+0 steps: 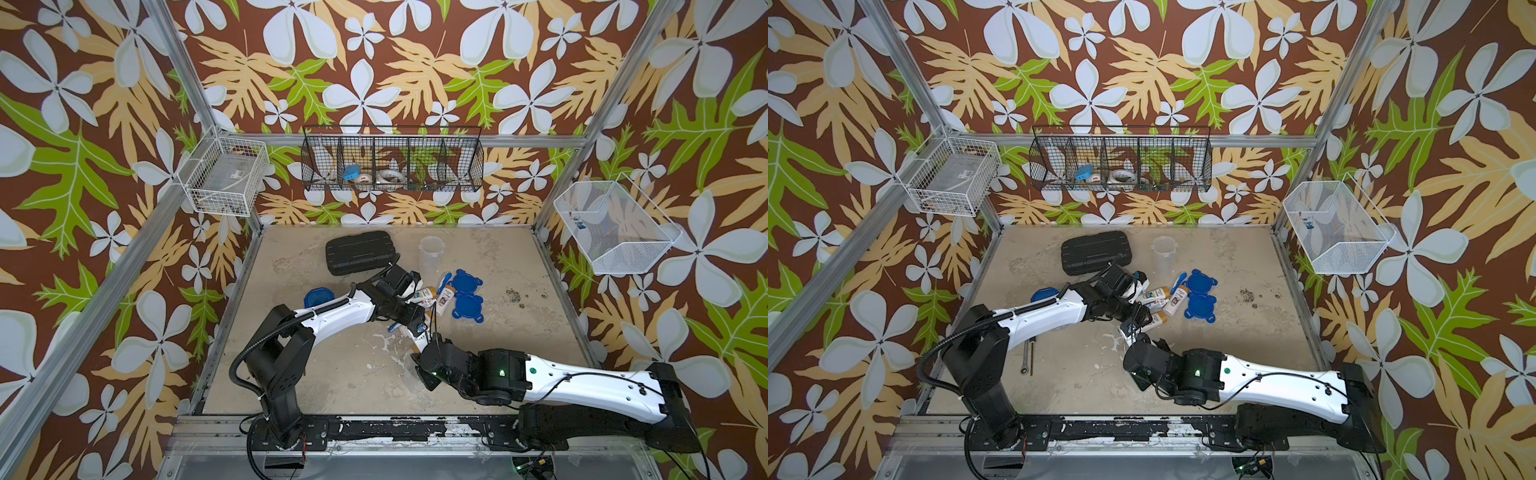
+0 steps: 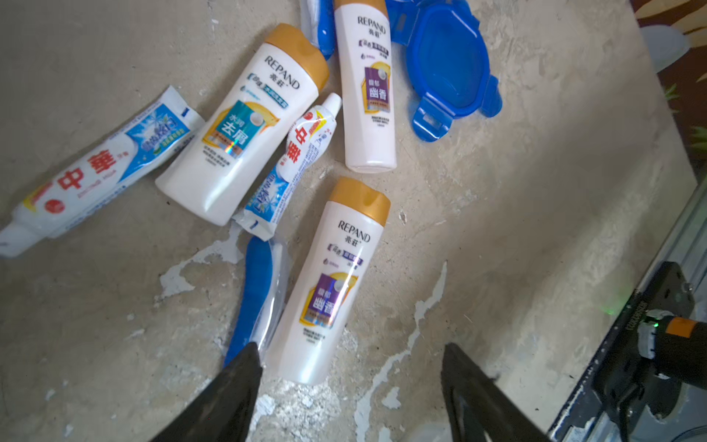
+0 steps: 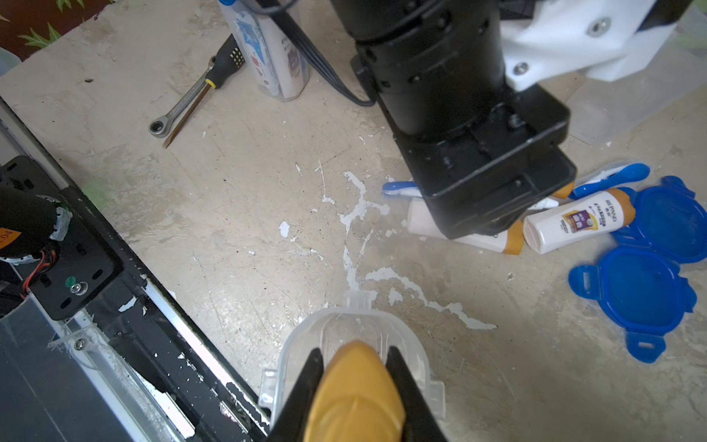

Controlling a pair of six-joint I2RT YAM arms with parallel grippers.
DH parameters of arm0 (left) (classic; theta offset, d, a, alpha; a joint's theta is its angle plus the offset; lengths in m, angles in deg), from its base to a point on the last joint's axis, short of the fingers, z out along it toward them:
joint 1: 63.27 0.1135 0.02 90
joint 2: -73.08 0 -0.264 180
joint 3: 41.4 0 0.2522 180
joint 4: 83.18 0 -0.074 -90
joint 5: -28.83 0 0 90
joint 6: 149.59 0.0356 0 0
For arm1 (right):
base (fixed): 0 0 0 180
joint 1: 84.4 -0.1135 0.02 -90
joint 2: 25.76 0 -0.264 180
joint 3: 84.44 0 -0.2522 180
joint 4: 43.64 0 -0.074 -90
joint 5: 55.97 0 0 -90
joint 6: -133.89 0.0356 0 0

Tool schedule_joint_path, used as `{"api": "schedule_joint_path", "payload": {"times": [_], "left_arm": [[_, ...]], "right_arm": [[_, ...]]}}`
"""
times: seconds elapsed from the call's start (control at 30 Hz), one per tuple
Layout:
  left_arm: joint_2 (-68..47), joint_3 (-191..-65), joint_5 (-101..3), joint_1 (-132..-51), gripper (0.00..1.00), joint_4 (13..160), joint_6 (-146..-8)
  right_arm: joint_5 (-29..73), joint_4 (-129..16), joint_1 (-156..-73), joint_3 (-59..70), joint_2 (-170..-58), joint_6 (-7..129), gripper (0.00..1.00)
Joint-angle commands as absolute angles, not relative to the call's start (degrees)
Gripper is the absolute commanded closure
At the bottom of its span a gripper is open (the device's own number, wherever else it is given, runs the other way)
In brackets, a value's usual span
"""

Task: Pack away toiletry kits
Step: Place the toiletry item into the container, then pick up the toiletry item from the center of the board.

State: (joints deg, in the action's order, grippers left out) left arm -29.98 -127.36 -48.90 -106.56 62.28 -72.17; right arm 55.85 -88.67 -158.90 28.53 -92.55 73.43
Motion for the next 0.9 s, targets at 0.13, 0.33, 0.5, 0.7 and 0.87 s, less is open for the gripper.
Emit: {"api": "schedule_joint_path", "payload": {"times": [0.13,0.33,0.5,0.7,0.87], "left_arm": [[-37.99,-133.71,-50.44,-106.93,0.24,60.27,-64.91],[-40.01,-133.62,-49.83,-107.74,0.24,57.93,-62.25],[-40.17,-132.53,-50.42,-107.83,0.23,57.33,-61.55],[-40.46,-132.02,-50.99,-108.23,0.24,57.22,-61.57],[-39.30,-131.67,-54.26,-109.42,0.24,57.14,-61.74]], "right_arm": [[56.04,-83.57,-158.93,31.52,-92.84,72.87,0.87],[55.44,-81.13,-158.68,34.46,-91.96,74.27,0.75],[55.52,-80.43,-158.26,35.26,-91.95,74.92,0.64],[55.47,-80.69,-157.10,34.87,-90.20,75.71,0.54],[55.66,-82.38,-156.76,33.12,-87.65,76.47,0.54]]}}
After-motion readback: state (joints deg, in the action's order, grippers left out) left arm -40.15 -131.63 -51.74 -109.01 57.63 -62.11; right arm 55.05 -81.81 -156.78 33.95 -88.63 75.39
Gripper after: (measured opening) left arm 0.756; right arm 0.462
